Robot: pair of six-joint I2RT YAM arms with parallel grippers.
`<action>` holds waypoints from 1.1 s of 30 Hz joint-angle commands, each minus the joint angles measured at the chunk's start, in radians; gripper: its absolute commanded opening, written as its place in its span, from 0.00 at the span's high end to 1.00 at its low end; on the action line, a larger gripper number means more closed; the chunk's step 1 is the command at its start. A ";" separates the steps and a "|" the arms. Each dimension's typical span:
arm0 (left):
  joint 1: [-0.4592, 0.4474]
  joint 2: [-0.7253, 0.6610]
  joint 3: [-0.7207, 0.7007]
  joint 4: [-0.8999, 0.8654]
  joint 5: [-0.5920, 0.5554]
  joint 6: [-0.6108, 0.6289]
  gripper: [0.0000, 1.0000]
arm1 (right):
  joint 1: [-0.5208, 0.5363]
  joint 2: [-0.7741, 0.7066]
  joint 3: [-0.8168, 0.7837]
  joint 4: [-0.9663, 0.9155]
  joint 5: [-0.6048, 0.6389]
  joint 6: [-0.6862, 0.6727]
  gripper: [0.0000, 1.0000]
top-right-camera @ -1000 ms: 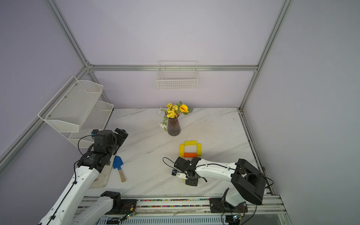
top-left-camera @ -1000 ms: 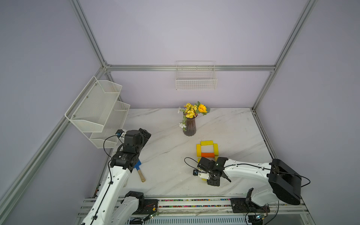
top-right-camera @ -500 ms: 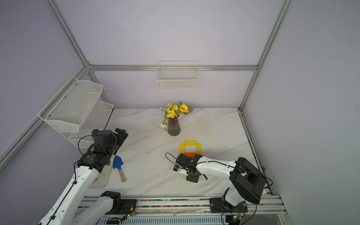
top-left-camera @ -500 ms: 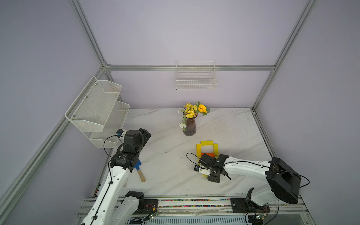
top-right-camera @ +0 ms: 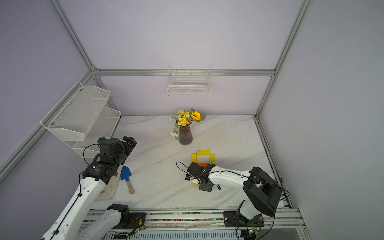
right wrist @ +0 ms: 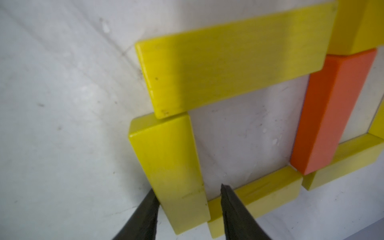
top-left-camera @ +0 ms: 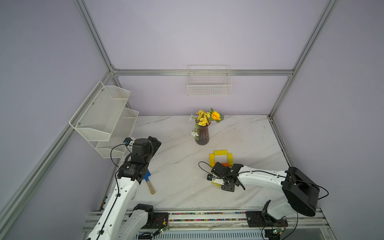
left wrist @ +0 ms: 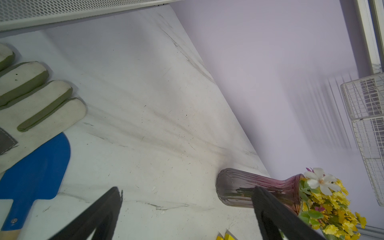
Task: Assemble the number 8 with building blocks
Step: Assemble the building block at the center of the board.
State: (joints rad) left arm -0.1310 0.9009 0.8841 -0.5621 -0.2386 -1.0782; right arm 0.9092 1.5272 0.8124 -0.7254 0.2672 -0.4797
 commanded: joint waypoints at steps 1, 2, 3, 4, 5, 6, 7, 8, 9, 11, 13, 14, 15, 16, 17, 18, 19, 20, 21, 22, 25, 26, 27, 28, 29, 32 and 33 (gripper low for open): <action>0.008 -0.013 -0.008 0.036 0.001 0.015 0.00 | -0.015 0.045 -0.012 0.038 0.047 -0.005 0.46; 0.008 -0.014 -0.007 0.034 0.001 0.014 0.00 | -0.015 0.045 -0.010 0.040 0.046 -0.006 0.46; 0.008 -0.014 -0.006 0.035 0.000 0.015 0.00 | -0.015 0.046 -0.009 0.037 0.043 -0.001 0.44; 0.009 -0.015 -0.006 0.034 -0.002 0.015 0.00 | -0.015 0.047 -0.007 0.032 0.032 0.002 0.41; 0.008 -0.015 -0.005 0.034 -0.001 0.015 0.00 | -0.015 0.046 -0.006 0.032 0.032 0.004 0.15; 0.009 -0.016 -0.005 0.034 -0.002 0.015 0.00 | -0.015 0.047 -0.005 0.031 0.032 0.010 0.04; 0.008 -0.015 -0.004 0.031 -0.002 0.015 0.00 | -0.015 0.046 -0.003 0.022 0.026 0.012 0.03; 0.008 -0.016 -0.004 0.032 -0.003 0.015 0.00 | -0.015 0.046 -0.001 0.021 0.025 0.017 0.03; 0.008 -0.016 -0.004 0.034 -0.004 0.015 0.00 | -0.015 0.043 -0.001 0.018 0.024 0.020 0.03; 0.008 -0.017 -0.004 0.034 -0.006 0.015 0.00 | -0.015 0.033 0.002 0.013 0.024 0.031 0.03; 0.008 -0.017 -0.003 0.035 -0.006 0.016 0.00 | -0.015 0.016 0.009 0.006 0.011 0.043 0.03; 0.008 -0.017 -0.001 0.034 -0.006 0.015 0.00 | -0.015 0.002 0.013 0.002 0.006 0.047 0.03; 0.008 -0.017 -0.001 0.034 -0.006 0.015 0.00 | -0.015 -0.012 0.020 -0.005 0.004 0.051 0.03; 0.008 -0.016 0.000 0.035 -0.005 0.015 0.00 | -0.015 -0.028 0.029 -0.016 -0.011 0.058 0.03; 0.008 -0.015 0.001 0.034 -0.005 0.015 0.00 | -0.014 -0.044 0.037 -0.020 -0.010 0.067 0.03; 0.008 -0.014 0.003 0.034 -0.003 0.015 0.00 | -0.011 -0.057 0.048 -0.033 -0.011 0.078 0.03; 0.008 -0.011 0.006 0.034 -0.002 0.015 0.00 | -0.007 -0.072 0.065 -0.051 -0.021 0.093 0.03; 0.009 -0.010 0.009 0.033 -0.002 0.015 0.00 | 0.005 -0.090 0.083 -0.067 -0.023 0.110 0.03; 0.009 -0.009 0.013 0.032 -0.001 0.016 0.00 | 0.017 -0.108 0.100 -0.080 -0.029 0.124 0.03; 0.008 -0.007 0.017 0.029 0.000 0.016 0.00 | 0.034 -0.135 0.122 -0.086 -0.034 0.138 0.03; 0.008 -0.002 0.040 0.014 -0.002 0.031 0.00 | 0.090 -0.228 0.199 -0.058 0.028 0.188 0.03; 0.008 0.001 0.050 0.012 -0.005 0.048 0.00 | 0.102 -0.257 0.216 0.006 0.115 0.203 0.03; 0.008 0.001 0.062 0.006 -0.013 0.067 0.00 | 0.104 -0.276 0.220 0.099 0.227 0.219 0.03; 0.008 0.005 0.078 0.001 -0.027 0.098 0.00 | 0.103 -0.285 0.222 0.211 0.359 0.239 0.03; 0.009 0.011 0.097 -0.006 -0.048 0.142 0.00 | 0.100 -0.312 0.210 0.322 0.484 0.263 0.03; 0.008 0.041 0.149 -0.027 -0.157 0.280 0.00 | 0.017 -0.375 0.098 0.672 0.521 0.208 0.03; 0.008 0.048 0.158 -0.020 -0.191 0.321 0.00 | -0.034 -0.387 0.068 0.735 0.489 0.229 0.03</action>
State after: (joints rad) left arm -0.1307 0.9348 0.9905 -0.5915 -0.3138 -0.9249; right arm 0.9569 1.1664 0.9573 -0.3157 0.6285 -0.2863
